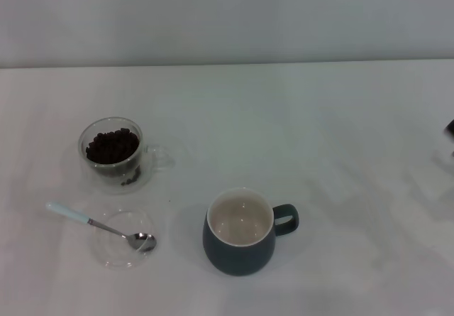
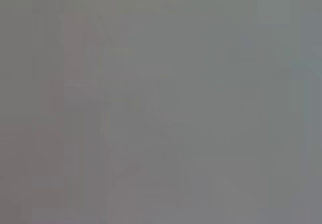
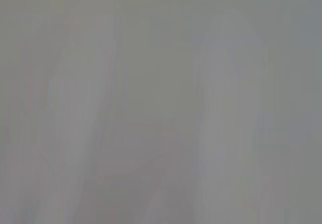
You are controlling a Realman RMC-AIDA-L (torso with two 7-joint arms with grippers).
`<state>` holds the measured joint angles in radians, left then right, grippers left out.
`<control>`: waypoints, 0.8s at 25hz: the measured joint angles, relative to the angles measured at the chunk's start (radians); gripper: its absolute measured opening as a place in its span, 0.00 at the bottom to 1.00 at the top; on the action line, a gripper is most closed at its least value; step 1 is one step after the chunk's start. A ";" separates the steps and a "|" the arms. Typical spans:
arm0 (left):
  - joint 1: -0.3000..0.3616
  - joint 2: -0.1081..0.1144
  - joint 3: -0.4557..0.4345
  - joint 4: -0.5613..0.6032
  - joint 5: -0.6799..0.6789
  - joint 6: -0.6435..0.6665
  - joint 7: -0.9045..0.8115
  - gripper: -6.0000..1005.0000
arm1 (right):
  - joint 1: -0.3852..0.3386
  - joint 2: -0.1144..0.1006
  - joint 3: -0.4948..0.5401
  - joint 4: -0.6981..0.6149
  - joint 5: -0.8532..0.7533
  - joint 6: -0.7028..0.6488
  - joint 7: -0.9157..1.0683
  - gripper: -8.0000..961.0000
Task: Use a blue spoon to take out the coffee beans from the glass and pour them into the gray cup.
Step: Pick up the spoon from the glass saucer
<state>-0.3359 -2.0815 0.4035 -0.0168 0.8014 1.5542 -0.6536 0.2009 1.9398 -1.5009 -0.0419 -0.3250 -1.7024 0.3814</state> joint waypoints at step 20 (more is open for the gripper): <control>0.059 0.008 0.417 -0.007 0.009 -0.041 -0.913 0.87 | 0.142 0.008 0.339 -0.144 -0.001 0.260 -0.125 0.76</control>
<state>-0.2768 -2.0739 0.8209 -0.0235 0.8100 1.5134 -1.5662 0.3426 1.9481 -1.1624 -0.1854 -0.3256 -1.4425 0.2560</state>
